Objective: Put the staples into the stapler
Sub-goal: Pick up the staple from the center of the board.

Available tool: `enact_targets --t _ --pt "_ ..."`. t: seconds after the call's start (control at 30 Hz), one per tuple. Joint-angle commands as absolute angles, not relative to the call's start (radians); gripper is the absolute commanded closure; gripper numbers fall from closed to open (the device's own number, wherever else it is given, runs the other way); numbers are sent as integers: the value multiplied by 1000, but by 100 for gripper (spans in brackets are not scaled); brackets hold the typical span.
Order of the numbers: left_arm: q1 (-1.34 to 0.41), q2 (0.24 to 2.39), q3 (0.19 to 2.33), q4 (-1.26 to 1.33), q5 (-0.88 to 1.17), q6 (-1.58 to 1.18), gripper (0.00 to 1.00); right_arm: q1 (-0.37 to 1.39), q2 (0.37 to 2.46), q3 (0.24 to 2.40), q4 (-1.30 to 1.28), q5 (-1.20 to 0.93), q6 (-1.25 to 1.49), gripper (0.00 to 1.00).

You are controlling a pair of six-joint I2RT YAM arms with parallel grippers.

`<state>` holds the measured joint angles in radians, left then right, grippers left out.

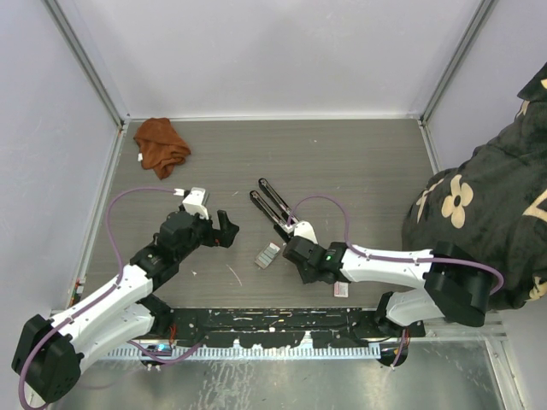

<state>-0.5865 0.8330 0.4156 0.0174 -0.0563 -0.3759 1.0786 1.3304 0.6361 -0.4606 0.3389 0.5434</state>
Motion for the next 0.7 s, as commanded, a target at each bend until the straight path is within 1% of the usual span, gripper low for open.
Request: enact_targets --t 0.0,0.2,0.3,0.43,0.5,0.67 --pt "-583 820 428 75 -66 -363 7 1085 1337 649 -428 344 556 67" --pt "-583 818 428 79 -66 -364 7 1086 1332 634 -447 335 577 69" --pt "-583 821 426 84 -69 -364 7 1086 1343 626 -448 336 582 73" --pt "-583 825 423 89 -69 -362 7 1086 1354 641 -473 350 596 84" --pt "-584 825 420 94 -71 -362 7 1086 1349 653 -485 350 593 88" --pt "-583 821 416 97 -77 -358 7 1085 1293 750 -570 306 544 93"
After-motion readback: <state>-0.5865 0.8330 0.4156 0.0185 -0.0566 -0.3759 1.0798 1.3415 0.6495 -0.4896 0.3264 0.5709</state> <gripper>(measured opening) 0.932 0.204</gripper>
